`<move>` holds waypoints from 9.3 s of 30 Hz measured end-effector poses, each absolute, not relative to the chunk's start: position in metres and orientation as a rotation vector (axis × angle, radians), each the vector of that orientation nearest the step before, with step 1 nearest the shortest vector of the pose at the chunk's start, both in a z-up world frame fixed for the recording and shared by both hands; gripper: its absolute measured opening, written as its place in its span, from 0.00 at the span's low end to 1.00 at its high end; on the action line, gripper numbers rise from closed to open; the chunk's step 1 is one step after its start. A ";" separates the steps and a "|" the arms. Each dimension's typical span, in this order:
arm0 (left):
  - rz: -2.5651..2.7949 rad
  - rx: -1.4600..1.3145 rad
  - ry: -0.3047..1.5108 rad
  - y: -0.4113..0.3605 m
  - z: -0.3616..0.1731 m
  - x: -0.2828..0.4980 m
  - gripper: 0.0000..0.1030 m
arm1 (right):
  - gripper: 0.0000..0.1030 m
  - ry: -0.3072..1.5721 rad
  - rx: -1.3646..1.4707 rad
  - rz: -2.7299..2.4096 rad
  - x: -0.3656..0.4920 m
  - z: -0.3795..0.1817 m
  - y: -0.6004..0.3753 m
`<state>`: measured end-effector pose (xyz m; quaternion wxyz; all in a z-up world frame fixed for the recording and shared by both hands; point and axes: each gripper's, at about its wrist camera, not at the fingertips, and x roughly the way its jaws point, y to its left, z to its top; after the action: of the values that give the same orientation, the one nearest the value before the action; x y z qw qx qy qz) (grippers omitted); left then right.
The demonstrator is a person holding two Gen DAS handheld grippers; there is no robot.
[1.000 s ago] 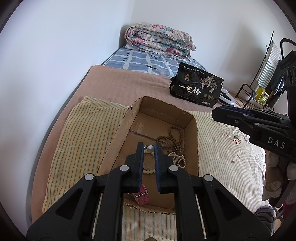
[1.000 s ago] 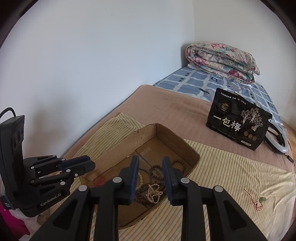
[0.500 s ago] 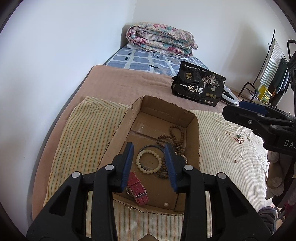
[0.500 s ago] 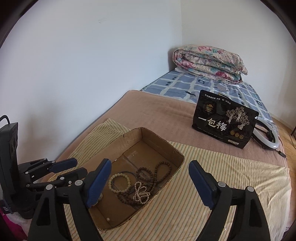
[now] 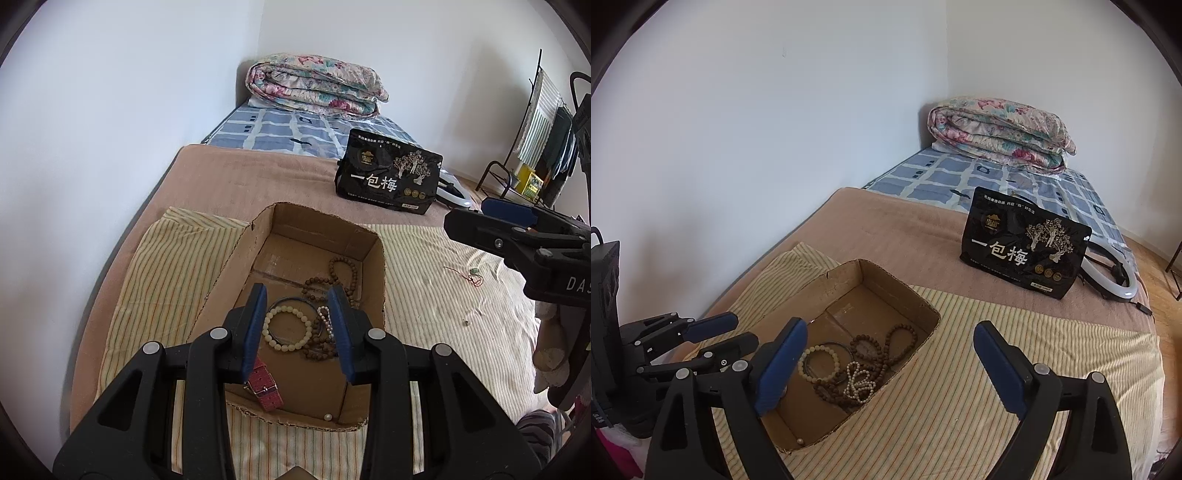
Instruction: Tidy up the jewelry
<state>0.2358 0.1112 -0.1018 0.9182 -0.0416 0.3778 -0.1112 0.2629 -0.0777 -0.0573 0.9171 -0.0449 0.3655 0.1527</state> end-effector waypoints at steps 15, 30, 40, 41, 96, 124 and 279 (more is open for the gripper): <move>-0.268 -0.058 0.781 0.070 -0.103 0.235 0.34 | 0.98 0.750 -0.071 0.239 0.251 -0.064 -0.137; -0.369 -0.021 0.824 -0.011 -0.122 0.235 0.33 | 1.00 0.774 -0.050 0.016 0.231 -0.089 -0.269; -0.446 0.030 0.856 -0.083 -0.145 0.231 0.33 | 1.00 0.781 -0.045 -0.091 0.224 -0.121 -0.339; -0.453 0.033 0.859 -0.089 -0.148 0.231 0.33 | 1.00 0.784 -0.048 -0.093 0.224 -0.125 -0.343; -0.562 0.144 0.936 -0.200 -0.243 0.247 0.10 | 0.33 0.940 0.016 0.102 0.316 -0.235 -0.355; -0.513 0.080 0.882 -0.161 -0.188 0.231 0.09 | 0.32 0.867 0.054 0.094 0.244 -0.168 -0.355; -0.073 0.027 0.557 0.070 -0.020 0.148 0.91 | 1.00 0.602 -0.100 0.209 0.200 -0.033 -0.169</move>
<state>0.1476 0.0700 -0.0196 0.9607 0.0133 0.2750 -0.0359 0.2002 -0.1685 -0.0334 0.9484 -0.0489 0.2959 0.1029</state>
